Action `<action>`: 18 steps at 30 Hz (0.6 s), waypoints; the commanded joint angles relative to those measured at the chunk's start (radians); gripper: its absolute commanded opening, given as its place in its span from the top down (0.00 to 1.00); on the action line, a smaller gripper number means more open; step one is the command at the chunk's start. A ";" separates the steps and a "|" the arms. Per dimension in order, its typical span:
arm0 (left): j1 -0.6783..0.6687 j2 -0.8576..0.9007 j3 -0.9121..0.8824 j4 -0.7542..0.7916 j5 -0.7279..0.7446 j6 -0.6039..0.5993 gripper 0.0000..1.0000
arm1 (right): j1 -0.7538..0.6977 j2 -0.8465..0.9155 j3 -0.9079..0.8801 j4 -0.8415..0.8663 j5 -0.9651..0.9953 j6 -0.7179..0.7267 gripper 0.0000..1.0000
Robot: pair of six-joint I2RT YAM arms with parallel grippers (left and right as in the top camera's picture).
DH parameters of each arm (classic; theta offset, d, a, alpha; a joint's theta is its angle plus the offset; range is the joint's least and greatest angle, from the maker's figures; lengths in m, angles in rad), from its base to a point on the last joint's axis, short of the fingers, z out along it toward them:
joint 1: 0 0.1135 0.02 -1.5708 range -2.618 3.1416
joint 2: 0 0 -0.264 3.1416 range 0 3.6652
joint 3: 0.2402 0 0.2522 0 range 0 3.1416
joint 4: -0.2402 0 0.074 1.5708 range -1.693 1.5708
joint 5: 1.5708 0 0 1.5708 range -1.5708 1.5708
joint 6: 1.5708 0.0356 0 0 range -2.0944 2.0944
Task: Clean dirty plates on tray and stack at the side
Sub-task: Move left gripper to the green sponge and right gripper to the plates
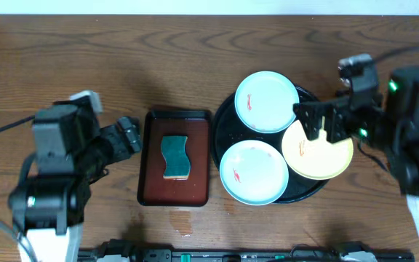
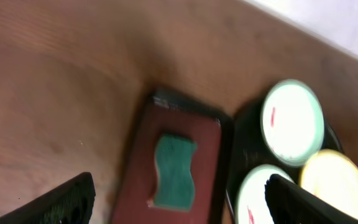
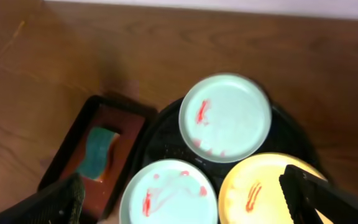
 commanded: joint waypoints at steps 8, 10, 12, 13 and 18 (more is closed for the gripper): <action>-0.074 0.259 0.011 -0.155 0.168 0.071 0.18 | 0.005 0.173 0.018 -0.085 -0.109 0.024 0.13; -0.130 0.319 0.011 -0.175 0.107 0.073 0.17 | 0.020 0.194 0.011 -0.109 -0.109 0.024 0.14; -0.195 0.369 0.011 -0.184 0.043 0.073 0.17 | 0.044 0.219 -0.005 -0.134 -0.105 0.024 0.17; -0.228 0.393 0.011 -0.183 0.008 0.073 0.17 | 0.057 0.230 -0.017 -0.144 -0.096 0.026 0.20; -0.337 0.486 0.011 -0.158 -0.169 0.041 0.17 | 0.111 0.266 -0.109 -0.154 -0.053 0.077 0.30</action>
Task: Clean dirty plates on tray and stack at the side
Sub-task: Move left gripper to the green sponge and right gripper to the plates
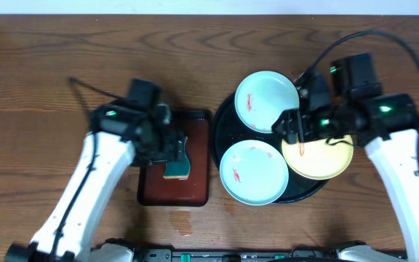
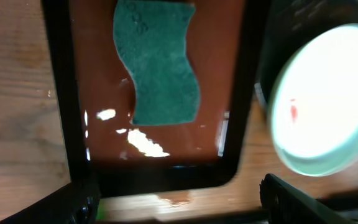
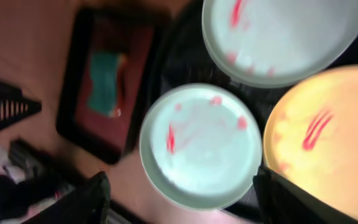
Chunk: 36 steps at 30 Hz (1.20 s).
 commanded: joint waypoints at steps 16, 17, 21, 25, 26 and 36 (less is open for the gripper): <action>-0.033 0.299 -0.041 0.154 -0.102 -0.039 0.38 | 0.082 0.019 -0.103 0.030 0.060 0.033 0.30; -0.033 0.309 -0.049 0.161 -0.102 -0.040 0.41 | 0.082 0.019 -0.103 0.029 0.060 0.033 0.30; -0.033 0.340 -0.114 0.245 -0.101 -0.089 0.62 | 0.082 0.019 -0.103 0.027 0.060 0.044 0.30; -0.033 0.354 -0.185 0.383 -0.102 -0.126 0.68 | 0.082 0.019 -0.103 0.031 0.060 0.048 0.29; -0.033 0.356 -0.197 0.409 -0.102 -0.126 0.71 | 0.082 0.019 -0.103 0.032 0.060 0.047 0.29; -0.029 0.334 -0.156 0.369 -0.101 -0.126 0.93 | 0.082 0.019 -0.103 0.031 0.060 0.051 0.27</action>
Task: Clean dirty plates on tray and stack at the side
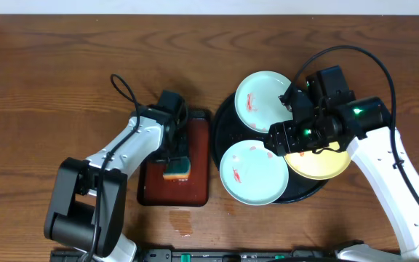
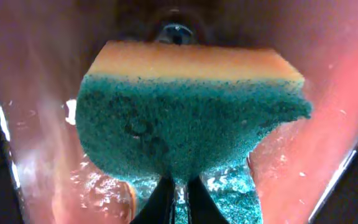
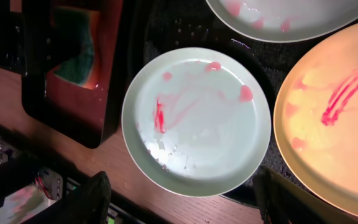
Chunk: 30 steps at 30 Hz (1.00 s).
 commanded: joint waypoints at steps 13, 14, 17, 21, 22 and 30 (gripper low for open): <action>0.005 -0.088 0.087 -0.158 -0.013 -0.032 0.41 | 0.007 -0.007 -0.001 0.001 0.006 0.015 0.27; 0.005 -0.084 0.063 -0.133 -0.013 -0.032 0.41 | 0.007 -0.007 -0.001 0.001 0.006 0.015 0.27; 0.005 -0.076 -0.014 -0.040 -0.013 -0.034 0.45 | 0.007 -0.007 -0.001 0.004 0.006 0.015 0.27; 0.005 -0.066 -0.112 0.082 -0.013 -0.059 0.53 | 0.007 -0.007 -0.001 0.010 0.006 0.015 0.27; 0.005 -0.066 -0.127 0.097 -0.013 -0.059 0.57 | 0.007 -0.007 -0.001 0.012 0.006 0.015 0.27; 0.005 -0.070 -0.079 0.074 -0.013 0.008 0.92 | 0.007 -0.007 -0.001 0.018 0.006 0.017 0.27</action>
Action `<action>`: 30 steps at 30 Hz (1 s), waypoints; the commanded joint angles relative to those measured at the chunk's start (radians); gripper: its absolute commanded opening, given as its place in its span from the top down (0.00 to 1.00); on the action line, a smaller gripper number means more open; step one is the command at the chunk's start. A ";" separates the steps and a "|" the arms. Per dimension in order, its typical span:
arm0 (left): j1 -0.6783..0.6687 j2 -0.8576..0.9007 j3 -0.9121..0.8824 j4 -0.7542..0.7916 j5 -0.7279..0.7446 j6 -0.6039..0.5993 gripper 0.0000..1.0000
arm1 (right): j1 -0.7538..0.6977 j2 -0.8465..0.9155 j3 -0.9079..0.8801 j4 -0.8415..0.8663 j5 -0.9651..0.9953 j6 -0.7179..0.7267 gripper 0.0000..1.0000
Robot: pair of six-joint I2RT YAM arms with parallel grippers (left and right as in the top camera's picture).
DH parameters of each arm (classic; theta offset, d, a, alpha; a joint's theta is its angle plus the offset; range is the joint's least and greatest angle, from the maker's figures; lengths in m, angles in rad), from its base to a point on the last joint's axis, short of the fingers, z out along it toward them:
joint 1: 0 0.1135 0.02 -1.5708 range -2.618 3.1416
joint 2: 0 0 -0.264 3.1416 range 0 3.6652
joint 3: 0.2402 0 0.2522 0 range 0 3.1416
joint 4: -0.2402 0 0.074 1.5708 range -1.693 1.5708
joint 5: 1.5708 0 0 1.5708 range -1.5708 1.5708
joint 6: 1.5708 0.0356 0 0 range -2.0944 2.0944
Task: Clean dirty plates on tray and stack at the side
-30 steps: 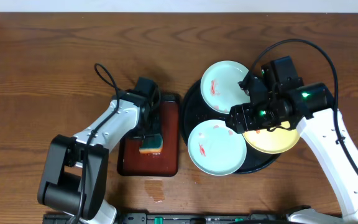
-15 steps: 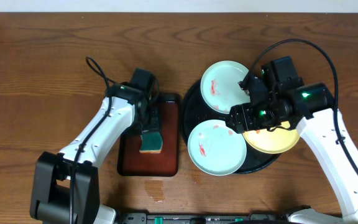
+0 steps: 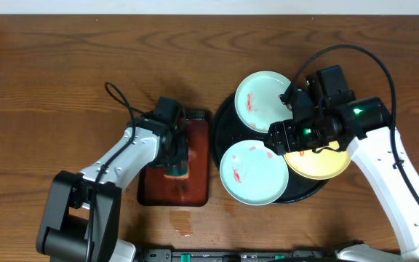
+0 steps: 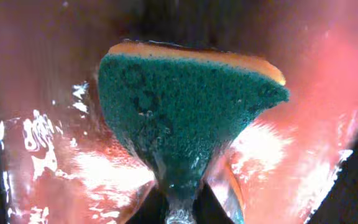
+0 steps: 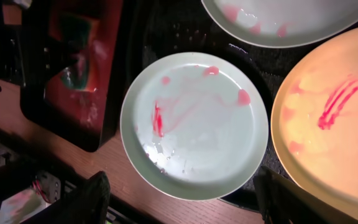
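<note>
On the round black tray [image 3: 228,124] lie three plates smeared with red: a pale green one at the back [image 3: 266,100], a pale green one at the front [image 3: 253,172] and a yellow one [image 3: 322,161]. A green sponge with an orange back [image 4: 185,118] stands on edge in the wet red tray [image 3: 198,156], pinched at its lower end by my left gripper [image 4: 180,200], which is shut on it. My right gripper [image 5: 182,194] hangs open above the front green plate [image 5: 194,124], apart from it.
The red tray [image 5: 79,68] lies directly left of the black tray, its floor wet and shiny. A small puddle [image 3: 180,218] sits on the wooden table [image 3: 64,73] in front of it. The left arm's cable loops over the table left of the red tray.
The sponge is squeezed narrower in my left gripper and shows less of its orange back. The left arm has shifted slightly left. The right gripper has barely moved.
Both arms stood drawn back at the table's sides, grippers open. Then my left gripper was over the sponge in the red tray and my right over the plates. Then the left was shut on the sponge, the right open above the front green plate, as now.
</note>
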 commanded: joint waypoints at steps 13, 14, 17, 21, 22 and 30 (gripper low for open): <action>0.004 -0.018 0.196 -0.222 -0.037 0.060 0.92 | 0.008 -0.007 -0.002 -0.011 0.005 0.027 0.27; 0.004 -0.014 0.186 -0.216 -0.054 0.060 0.92 | 0.007 -0.007 -0.004 -0.015 0.011 0.027 0.27; 0.005 -0.005 0.129 -0.165 -0.091 0.059 0.93 | 0.008 -0.007 -0.028 -0.033 0.036 0.065 0.28; 0.005 -0.002 0.050 -0.075 -0.092 0.056 0.92 | 0.008 -0.007 -0.108 -0.044 0.037 0.103 0.30; 0.005 -0.001 0.037 -0.060 -0.092 0.051 0.93 | 0.008 -0.007 -0.136 -0.042 0.038 0.113 0.32; 0.005 -0.003 0.095 -0.125 -0.090 0.051 0.93 | 0.007 -0.007 -0.366 0.068 0.125 0.241 0.45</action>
